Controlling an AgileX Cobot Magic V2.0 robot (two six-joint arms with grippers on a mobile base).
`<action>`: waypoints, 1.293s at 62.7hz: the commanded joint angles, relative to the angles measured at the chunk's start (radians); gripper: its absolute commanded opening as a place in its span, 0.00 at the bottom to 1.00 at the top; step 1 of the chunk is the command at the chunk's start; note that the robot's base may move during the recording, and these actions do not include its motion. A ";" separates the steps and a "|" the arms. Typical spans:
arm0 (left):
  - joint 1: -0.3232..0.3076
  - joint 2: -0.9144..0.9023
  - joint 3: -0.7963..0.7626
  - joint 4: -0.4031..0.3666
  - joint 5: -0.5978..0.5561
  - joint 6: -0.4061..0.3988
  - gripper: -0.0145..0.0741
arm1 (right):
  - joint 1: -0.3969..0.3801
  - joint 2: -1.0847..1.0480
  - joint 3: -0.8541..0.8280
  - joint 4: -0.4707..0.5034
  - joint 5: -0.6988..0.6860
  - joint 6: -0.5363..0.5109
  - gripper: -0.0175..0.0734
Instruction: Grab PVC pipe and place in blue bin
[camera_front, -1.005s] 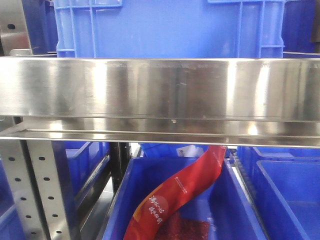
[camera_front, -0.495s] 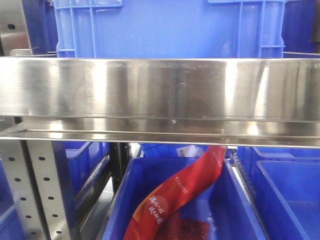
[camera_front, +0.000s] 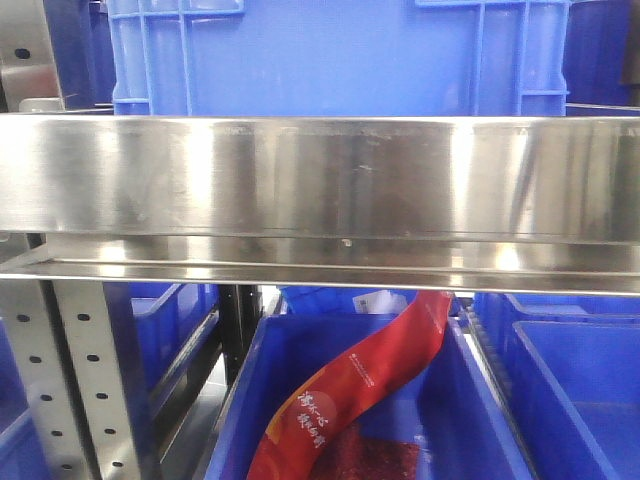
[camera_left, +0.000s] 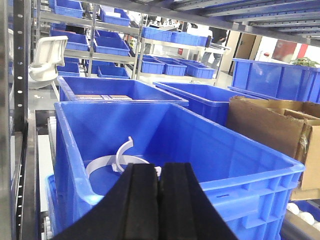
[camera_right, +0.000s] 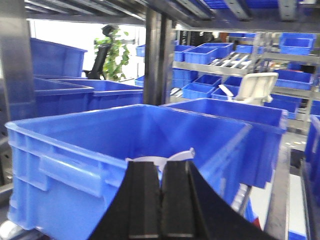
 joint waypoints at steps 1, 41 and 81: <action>0.000 -0.008 0.001 -0.008 -0.019 0.000 0.04 | -0.035 -0.045 0.056 -0.097 -0.038 0.076 0.01; 0.000 -0.008 0.001 -0.008 -0.019 0.000 0.04 | -0.373 -0.497 0.552 -0.109 -0.068 0.076 0.01; 0.000 -0.008 0.001 -0.008 -0.048 0.000 0.04 | -0.375 -0.556 0.679 -0.114 -0.144 0.109 0.01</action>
